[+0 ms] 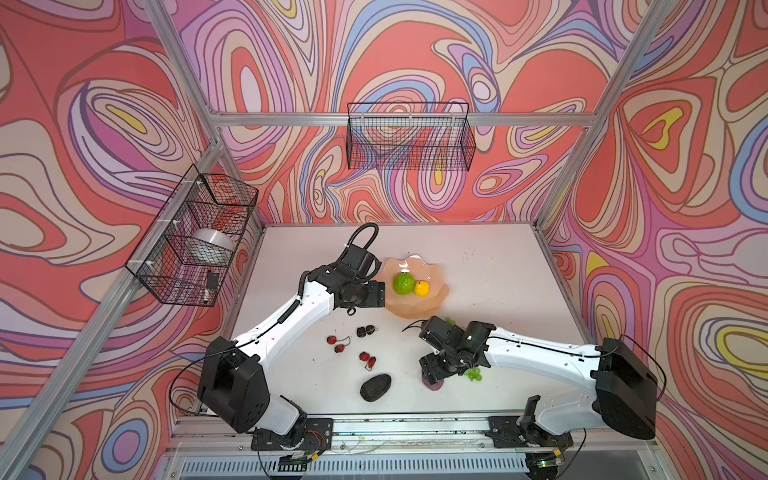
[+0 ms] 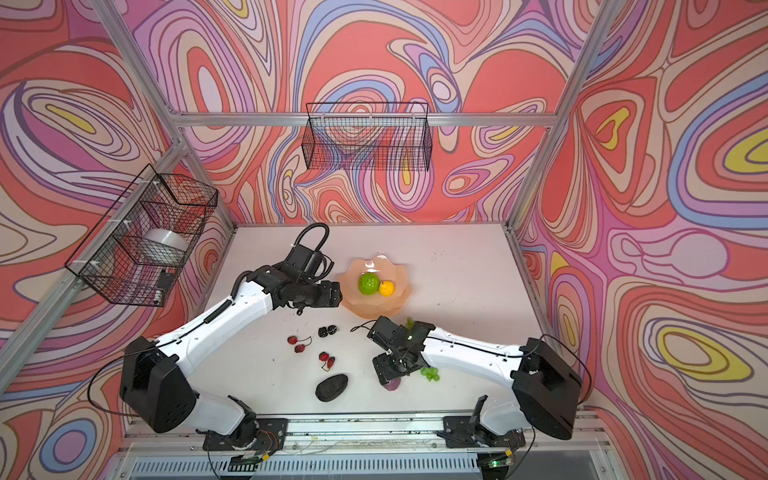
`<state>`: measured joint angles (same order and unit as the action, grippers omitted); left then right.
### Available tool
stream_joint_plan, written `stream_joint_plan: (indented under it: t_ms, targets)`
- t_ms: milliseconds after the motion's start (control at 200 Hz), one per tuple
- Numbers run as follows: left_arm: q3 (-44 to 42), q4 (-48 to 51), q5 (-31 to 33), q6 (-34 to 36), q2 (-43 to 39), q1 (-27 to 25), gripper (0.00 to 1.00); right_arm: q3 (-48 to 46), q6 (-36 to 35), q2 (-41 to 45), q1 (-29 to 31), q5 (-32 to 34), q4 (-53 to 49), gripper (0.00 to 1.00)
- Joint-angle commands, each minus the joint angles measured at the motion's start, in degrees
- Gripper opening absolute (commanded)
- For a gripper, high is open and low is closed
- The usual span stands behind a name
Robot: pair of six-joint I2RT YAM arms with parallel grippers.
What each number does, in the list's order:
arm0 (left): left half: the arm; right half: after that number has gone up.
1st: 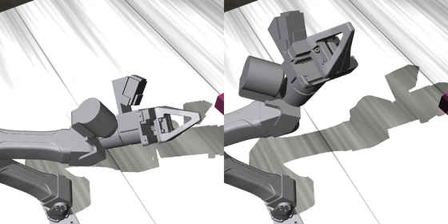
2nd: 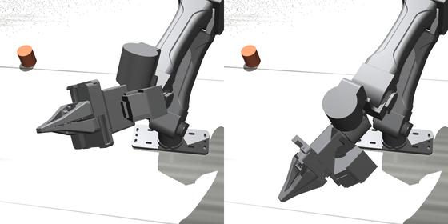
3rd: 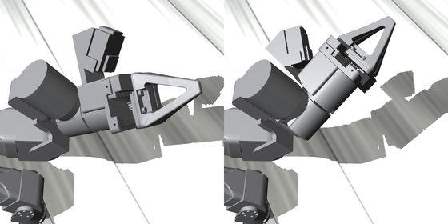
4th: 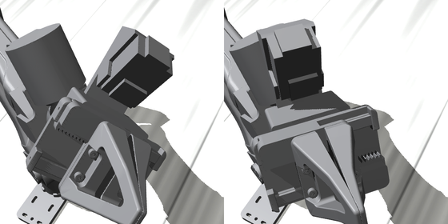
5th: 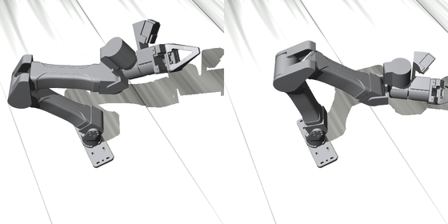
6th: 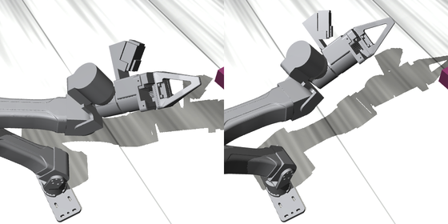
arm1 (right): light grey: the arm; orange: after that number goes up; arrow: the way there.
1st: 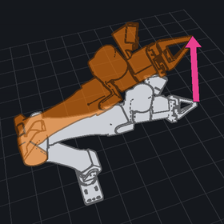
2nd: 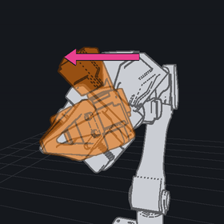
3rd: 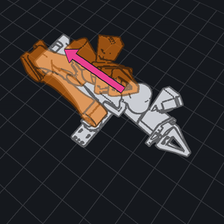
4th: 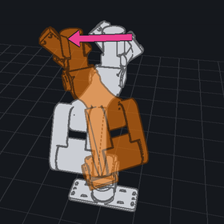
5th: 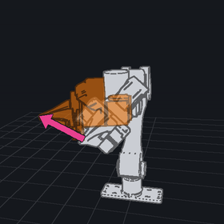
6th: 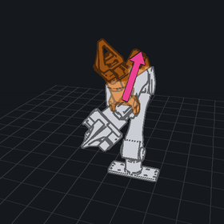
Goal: Place and organize the fake fruits in the fruit bowl
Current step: 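Grasp the purple fig with the right gripper, then carry the purple fig with the right gripper into the bowl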
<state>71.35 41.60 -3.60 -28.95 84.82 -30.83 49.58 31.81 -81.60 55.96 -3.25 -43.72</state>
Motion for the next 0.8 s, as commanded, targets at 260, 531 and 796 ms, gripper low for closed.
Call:
stream_joint_plan:
  t_ms: [260,531,796]
  targets:
    - [-0.6,-0.7,0.2,-1.1,-0.5,-0.2,0.86,-2.9,0.3,-3.9,0.2,-4.7,5.2,0.70]
    - [-0.9,-0.6,0.5,-1.1,-0.4,-0.3,0.86,-3.6,0.2,-4.7,0.3,-5.3,6.6,0.65]
    - [-1.5,-0.4,2.0,-1.7,-1.0,-0.2,0.86,-1.7,-0.1,-1.8,0.2,-3.0,4.2,0.52]
